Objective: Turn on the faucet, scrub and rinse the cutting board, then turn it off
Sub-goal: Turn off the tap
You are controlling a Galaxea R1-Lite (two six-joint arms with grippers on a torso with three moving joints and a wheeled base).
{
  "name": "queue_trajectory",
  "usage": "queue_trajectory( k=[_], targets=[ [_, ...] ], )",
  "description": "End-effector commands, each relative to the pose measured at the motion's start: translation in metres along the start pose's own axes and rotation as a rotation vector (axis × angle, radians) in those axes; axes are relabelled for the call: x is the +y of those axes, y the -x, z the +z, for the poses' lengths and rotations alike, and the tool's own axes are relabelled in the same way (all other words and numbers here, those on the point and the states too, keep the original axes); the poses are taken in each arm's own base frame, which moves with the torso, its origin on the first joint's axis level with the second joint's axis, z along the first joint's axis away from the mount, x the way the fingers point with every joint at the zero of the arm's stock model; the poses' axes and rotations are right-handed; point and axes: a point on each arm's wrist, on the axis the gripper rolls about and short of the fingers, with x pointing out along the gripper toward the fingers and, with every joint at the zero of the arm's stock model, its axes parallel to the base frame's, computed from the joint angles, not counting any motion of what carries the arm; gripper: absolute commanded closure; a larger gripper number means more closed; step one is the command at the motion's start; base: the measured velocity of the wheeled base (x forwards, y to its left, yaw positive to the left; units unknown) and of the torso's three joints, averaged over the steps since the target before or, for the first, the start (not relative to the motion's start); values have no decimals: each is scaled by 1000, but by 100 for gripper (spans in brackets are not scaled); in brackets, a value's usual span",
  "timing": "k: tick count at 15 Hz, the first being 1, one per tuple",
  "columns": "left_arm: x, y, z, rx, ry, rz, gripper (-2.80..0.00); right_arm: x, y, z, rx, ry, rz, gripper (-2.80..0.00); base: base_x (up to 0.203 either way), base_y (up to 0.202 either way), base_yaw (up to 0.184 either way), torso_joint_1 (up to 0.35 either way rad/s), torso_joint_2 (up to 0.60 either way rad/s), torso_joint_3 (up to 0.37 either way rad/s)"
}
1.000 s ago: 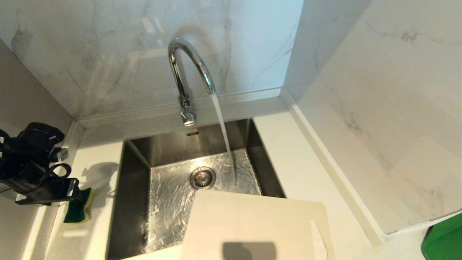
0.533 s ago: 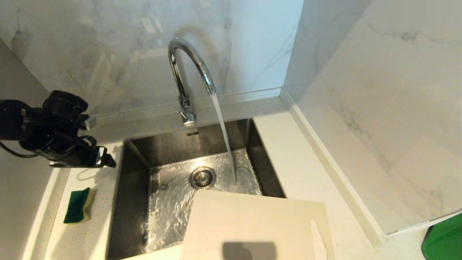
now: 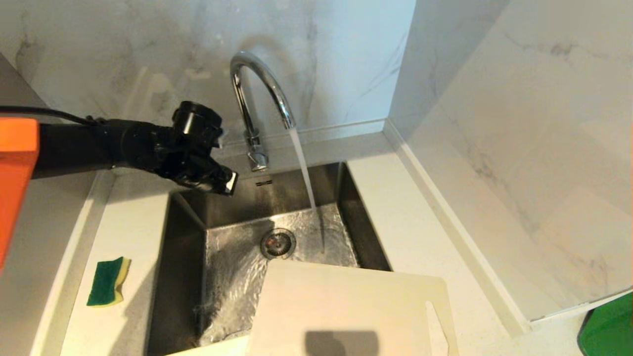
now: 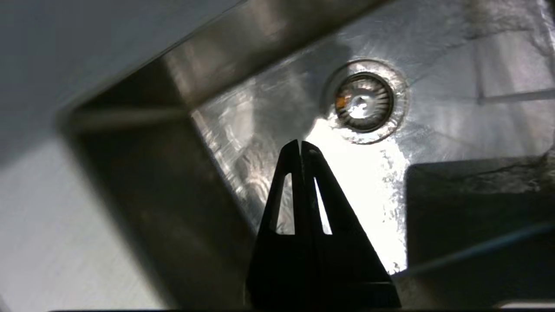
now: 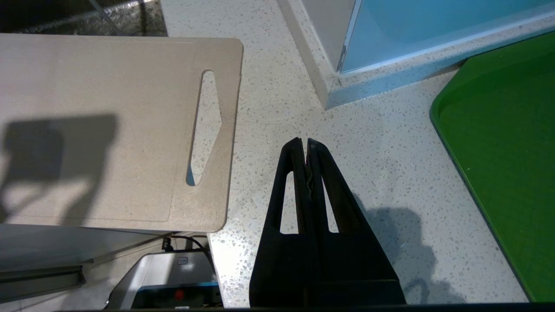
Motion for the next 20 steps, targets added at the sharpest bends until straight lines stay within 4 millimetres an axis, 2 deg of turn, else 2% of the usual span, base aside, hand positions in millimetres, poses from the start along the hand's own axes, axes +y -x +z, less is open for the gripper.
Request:
queue_trajectory(
  k=[1, 7, 17, 20],
  targets=[
    [-27, -21, -4, -12, -59, -34, 0, 0, 0, 0, 1, 0, 0, 0, 0, 0, 0, 0, 0, 0],
    [-35, -15, 8, -120, -9, -51, 0, 0, 0, 0, 1, 0, 0, 0, 0, 0, 0, 0, 0, 0],
    [-28, 11, 25, -206, 118, -49, 0, 0, 0, 0, 1, 0, 0, 0, 0, 0, 0, 0, 0, 0],
    [-27, 12, 26, -214, 183, -55, 0, 0, 0, 0, 1, 0, 0, 0, 0, 0, 0, 0, 0, 0]
  ],
)
